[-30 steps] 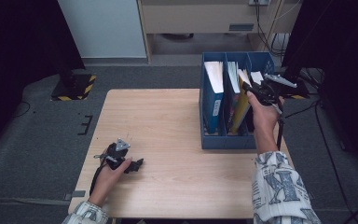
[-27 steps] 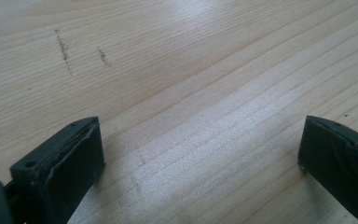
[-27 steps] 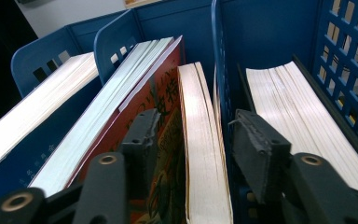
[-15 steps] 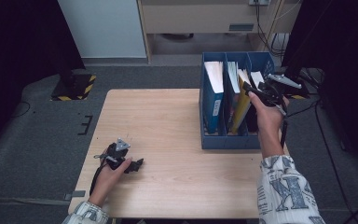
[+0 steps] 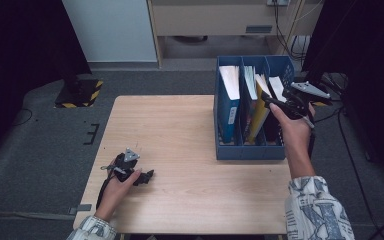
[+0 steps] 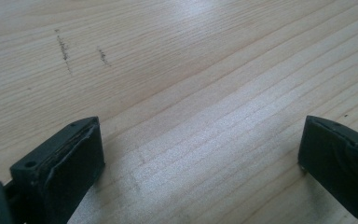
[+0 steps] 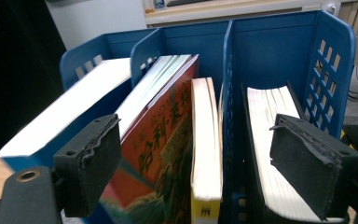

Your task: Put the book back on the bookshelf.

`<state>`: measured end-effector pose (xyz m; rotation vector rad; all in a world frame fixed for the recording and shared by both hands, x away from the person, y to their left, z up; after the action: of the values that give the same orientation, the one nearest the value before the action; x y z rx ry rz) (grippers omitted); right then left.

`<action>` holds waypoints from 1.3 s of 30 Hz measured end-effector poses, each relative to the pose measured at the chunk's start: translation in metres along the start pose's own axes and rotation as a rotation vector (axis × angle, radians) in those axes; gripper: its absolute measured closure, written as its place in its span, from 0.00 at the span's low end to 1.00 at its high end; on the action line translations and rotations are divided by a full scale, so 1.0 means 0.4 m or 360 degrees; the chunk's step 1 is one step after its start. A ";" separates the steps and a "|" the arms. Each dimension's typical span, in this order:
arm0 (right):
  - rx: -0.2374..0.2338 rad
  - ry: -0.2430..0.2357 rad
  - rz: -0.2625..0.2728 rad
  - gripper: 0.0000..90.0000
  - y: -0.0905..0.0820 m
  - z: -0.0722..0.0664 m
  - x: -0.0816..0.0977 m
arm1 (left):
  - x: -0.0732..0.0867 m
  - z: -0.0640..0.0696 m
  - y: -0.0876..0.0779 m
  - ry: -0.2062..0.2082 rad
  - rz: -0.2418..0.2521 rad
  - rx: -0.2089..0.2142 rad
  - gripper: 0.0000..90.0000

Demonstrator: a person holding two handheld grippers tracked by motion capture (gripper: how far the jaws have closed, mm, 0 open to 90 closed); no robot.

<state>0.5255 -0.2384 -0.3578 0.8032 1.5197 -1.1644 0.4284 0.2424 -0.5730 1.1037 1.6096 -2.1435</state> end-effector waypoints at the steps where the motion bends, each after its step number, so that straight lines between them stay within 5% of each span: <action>1: -0.0014 -0.0001 0.0006 0.16 -0.007 -0.003 0.003 | 0.000 0.000 0.000 0.0000 0.0000 0.0000 0.00; 12: -0.0113 -0.0116 -0.0033 0.12 -0.079 -0.051 0.074 | 0.000 0.001 0.000 0.0000 0.0001 0.0000 0.00; 27: -0.0235 -0.0102 -0.0182 0.11 -0.119 -0.128 0.253 | 0.001 0.002 0.000 0.0000 0.0003 0.0000 0.00; 39: -0.0322 -0.0103 -0.0284 0.10 -0.130 -0.186 0.345 | 0.001 0.002 0.000 0.0000 0.0003 0.0000 0.00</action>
<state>0.4183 -0.1937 -0.4754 0.4979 1.6501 -1.1316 0.4278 0.2419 -0.5730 1.1050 1.6080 -2.1426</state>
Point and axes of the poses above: each handheld gripper's, and its own axes: y roughly forward along the jaws, x roughly out of its underside, z roughly to its right, the point moved 5 cm from there along y, roughly forward along the jaws, and after that the axes turned 9 degrees about -y, right-handed, at the moved point
